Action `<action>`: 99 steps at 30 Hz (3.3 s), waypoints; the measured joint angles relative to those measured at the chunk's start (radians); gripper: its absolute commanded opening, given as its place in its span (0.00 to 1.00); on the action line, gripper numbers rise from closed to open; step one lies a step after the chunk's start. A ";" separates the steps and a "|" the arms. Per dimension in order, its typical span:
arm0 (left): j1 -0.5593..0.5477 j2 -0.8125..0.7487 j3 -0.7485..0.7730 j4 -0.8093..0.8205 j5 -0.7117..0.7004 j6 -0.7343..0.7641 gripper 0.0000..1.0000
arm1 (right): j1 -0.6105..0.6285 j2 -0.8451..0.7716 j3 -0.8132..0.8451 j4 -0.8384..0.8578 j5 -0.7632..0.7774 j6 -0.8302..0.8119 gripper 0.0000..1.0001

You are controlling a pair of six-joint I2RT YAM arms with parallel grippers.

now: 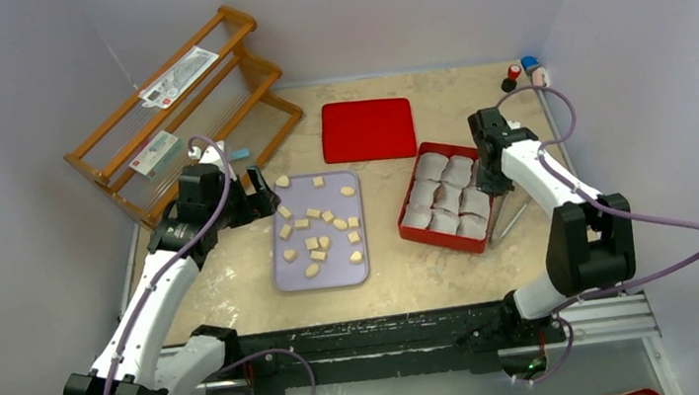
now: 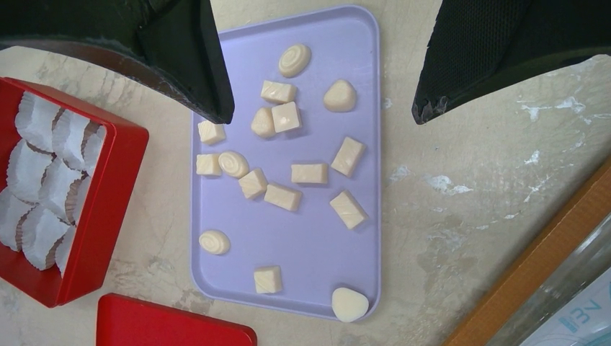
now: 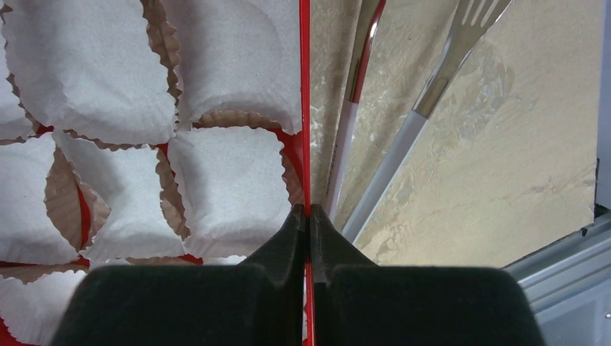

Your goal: Pack the chocolate

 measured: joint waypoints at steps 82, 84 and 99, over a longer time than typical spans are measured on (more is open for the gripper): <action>0.000 0.045 0.001 0.072 0.139 0.032 1.00 | -0.150 -0.214 0.141 -0.005 -0.018 0.100 0.56; 0.000 0.043 0.001 0.083 0.170 0.034 1.00 | -0.150 -0.226 0.141 -0.007 -0.011 0.100 0.55; 0.000 0.073 0.001 0.022 0.138 0.064 1.00 | -0.150 -0.254 0.000 -0.118 0.037 0.122 0.78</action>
